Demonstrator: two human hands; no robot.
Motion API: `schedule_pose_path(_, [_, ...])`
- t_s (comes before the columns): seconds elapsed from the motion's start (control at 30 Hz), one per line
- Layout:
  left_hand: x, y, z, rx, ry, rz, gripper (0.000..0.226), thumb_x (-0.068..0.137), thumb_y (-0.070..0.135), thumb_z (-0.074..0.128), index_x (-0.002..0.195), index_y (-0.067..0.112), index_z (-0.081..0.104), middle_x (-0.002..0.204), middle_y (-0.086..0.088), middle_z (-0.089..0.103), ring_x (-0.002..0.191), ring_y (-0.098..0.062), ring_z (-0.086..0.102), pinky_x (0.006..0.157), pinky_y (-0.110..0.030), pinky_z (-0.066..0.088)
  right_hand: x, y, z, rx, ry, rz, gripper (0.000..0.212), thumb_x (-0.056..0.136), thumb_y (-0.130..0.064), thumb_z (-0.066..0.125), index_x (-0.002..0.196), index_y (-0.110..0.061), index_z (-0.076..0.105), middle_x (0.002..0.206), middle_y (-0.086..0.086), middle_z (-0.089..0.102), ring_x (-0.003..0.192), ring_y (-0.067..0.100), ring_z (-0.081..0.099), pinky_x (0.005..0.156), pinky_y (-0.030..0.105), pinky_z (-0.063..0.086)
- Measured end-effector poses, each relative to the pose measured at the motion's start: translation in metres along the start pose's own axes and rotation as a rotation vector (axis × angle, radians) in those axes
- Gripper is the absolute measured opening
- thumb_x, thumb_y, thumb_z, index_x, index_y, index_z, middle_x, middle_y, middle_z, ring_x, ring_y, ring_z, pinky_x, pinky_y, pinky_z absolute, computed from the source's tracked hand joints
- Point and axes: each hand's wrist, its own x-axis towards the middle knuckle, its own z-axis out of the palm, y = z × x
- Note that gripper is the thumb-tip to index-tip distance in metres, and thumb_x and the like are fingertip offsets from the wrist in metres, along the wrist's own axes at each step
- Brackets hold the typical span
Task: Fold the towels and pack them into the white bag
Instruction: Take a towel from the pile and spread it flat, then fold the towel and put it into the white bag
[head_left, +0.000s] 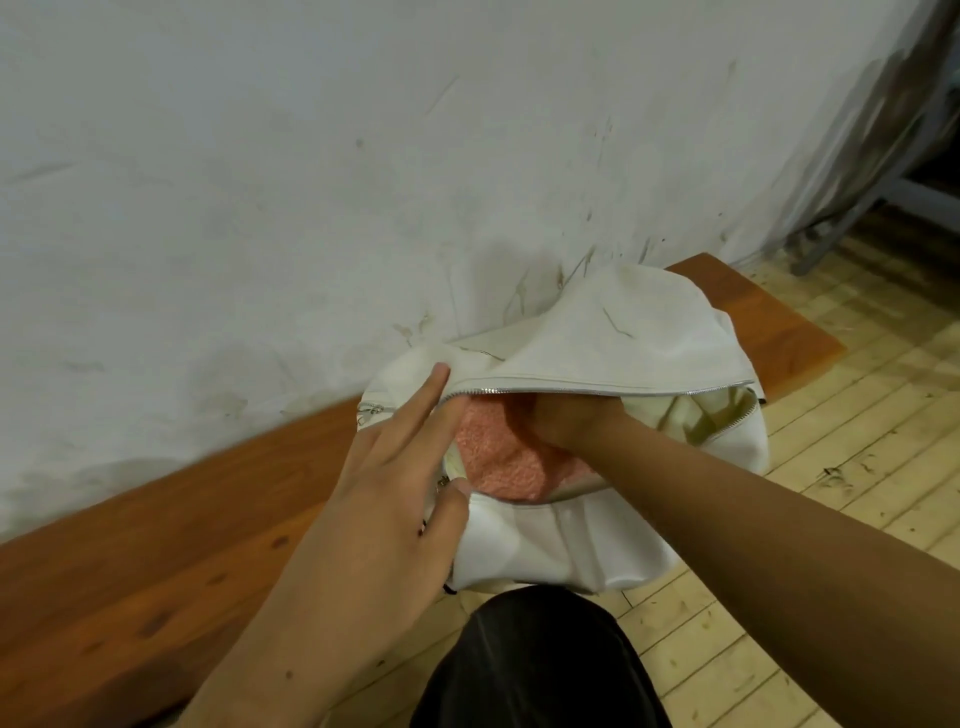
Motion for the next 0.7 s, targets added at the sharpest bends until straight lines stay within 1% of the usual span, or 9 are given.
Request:
schedule_pose_path(0.07, [0.000, 0.002, 0.005, 0.001, -0.032, -0.004, 0.060, 0.103, 0.033, 0.046, 0.132, 0.068, 0.007, 0.147, 0.054, -0.013, 0.117, 0.039, -0.013, 0.084, 0.015, 0.011, -0.006, 0.002, 0.011, -0.201, 0.200, -0.172, 0.050, 0.093, -0.053, 0.036, 0.110, -0.020, 0.070, 0.108, 0.005, 0.070, 0.106, 0.031, 0.064, 0.098, 0.042, 0.050])
schedule_pose_path(0.17, [0.001, 0.001, 0.012, -0.022, -0.058, -0.027, 0.063, 0.105, 0.032, 0.045, 0.142, 0.063, 0.005, 0.148, 0.052, -0.015, 0.111, 0.041, -0.020, 0.078, 0.016, 0.005, -0.025, 0.005, 0.028, -0.352, 0.111, -0.256, 0.069, 0.092, -0.067, 0.032, 0.144, -0.027, 0.053, 0.139, 0.006, 0.062, 0.128, 0.035, 0.057, 0.106, 0.052, 0.045])
schedule_pose_path(0.23, [0.001, -0.001, 0.017, -0.049, -0.052, -0.018, 0.065, 0.104, 0.030, 0.047, 0.151, 0.055, 0.011, 0.150, 0.050, -0.013, 0.125, 0.034, -0.013, 0.083, 0.015, 0.007, -0.033, 0.006, 0.035, -0.357, 0.097, -0.173, 0.075, 0.090, -0.071, 0.023, 0.152, -0.032, 0.043, 0.148, 0.004, 0.056, 0.136, 0.035, 0.051, 0.111, 0.057, 0.039])
schedule_pose_path(0.3, [0.001, -0.003, 0.022, -0.067, -0.045, -0.008, 0.065, 0.104, 0.030, 0.048, 0.154, 0.051, 0.014, 0.153, 0.047, -0.011, 0.140, 0.020, -0.002, 0.092, 0.011, 0.014, -0.034, 0.007, 0.037, -0.353, 0.120, -0.177, 0.075, 0.093, -0.069, 0.022, 0.152, -0.029, 0.045, 0.146, 0.005, 0.058, 0.137, 0.033, 0.051, 0.114, 0.053, 0.039])
schedule_pose_path(0.37, [-0.001, -0.003, 0.022, -0.078, -0.058, -0.012, 0.064, 0.104, 0.031, 0.048, 0.154, 0.051, 0.015, 0.154, 0.046, -0.012, 0.144, 0.014, 0.003, 0.098, 0.005, 0.019, -0.036, 0.005, 0.037, -0.308, 0.136, -0.215, 0.073, 0.096, -0.068, 0.021, 0.150, -0.026, 0.048, 0.142, 0.006, 0.061, 0.135, 0.031, 0.052, 0.114, 0.048, 0.040])
schedule_pose_path(0.47, [-0.009, -0.006, 0.021, -0.094, -0.075, -0.007, 0.061, 0.105, 0.033, 0.046, 0.155, 0.052, 0.017, 0.153, 0.046, -0.015, 0.143, 0.018, -0.005, 0.105, 0.002, 0.009, -0.052, 0.002, 0.034, -0.185, 0.158, -0.190, 0.067, 0.094, -0.068, 0.023, 0.145, -0.033, 0.050, 0.140, -0.001, 0.061, 0.133, 0.027, 0.053, 0.111, 0.049, 0.041])
schedule_pose_path(0.57, [-0.022, -0.015, 0.019, -0.113, -0.076, -0.008, 0.054, 0.105, 0.035, 0.046, 0.151, 0.056, 0.026, 0.153, 0.046, -0.012, 0.140, 0.022, -0.012, 0.100, 0.003, 0.001, -0.087, 0.001, 0.027, -0.070, 0.220, -0.182, 0.046, 0.096, -0.057, 0.040, 0.136, -0.043, 0.055, 0.130, -0.012, 0.066, 0.124, 0.021, 0.058, 0.106, 0.048, 0.043])
schedule_pose_path(0.63, [-0.033, -0.022, 0.018, -0.113, -0.070, -0.007, 0.051, 0.105, 0.036, 0.048, 0.147, 0.058, 0.030, 0.154, 0.046, -0.007, 0.140, 0.023, -0.009, 0.102, -0.001, 0.004, -0.114, 0.001, 0.021, 0.023, 0.324, -0.198, 0.028, 0.095, -0.044, 0.055, 0.118, -0.040, 0.071, 0.113, -0.015, 0.072, 0.108, 0.014, 0.063, 0.098, 0.045, 0.049])
schedule_pose_path(0.7, [-0.045, -0.029, 0.018, -0.119, -0.076, -0.026, 0.050, 0.104, 0.037, 0.048, 0.146, 0.059, 0.032, 0.154, 0.047, -0.002, 0.139, 0.024, -0.006, 0.105, -0.003, 0.005, -0.142, -0.006, 0.013, 0.116, 0.411, -0.217, 0.017, 0.094, -0.035, 0.063, 0.104, -0.034, 0.077, 0.102, -0.018, 0.072, 0.095, 0.004, 0.062, 0.088, 0.036, 0.055])
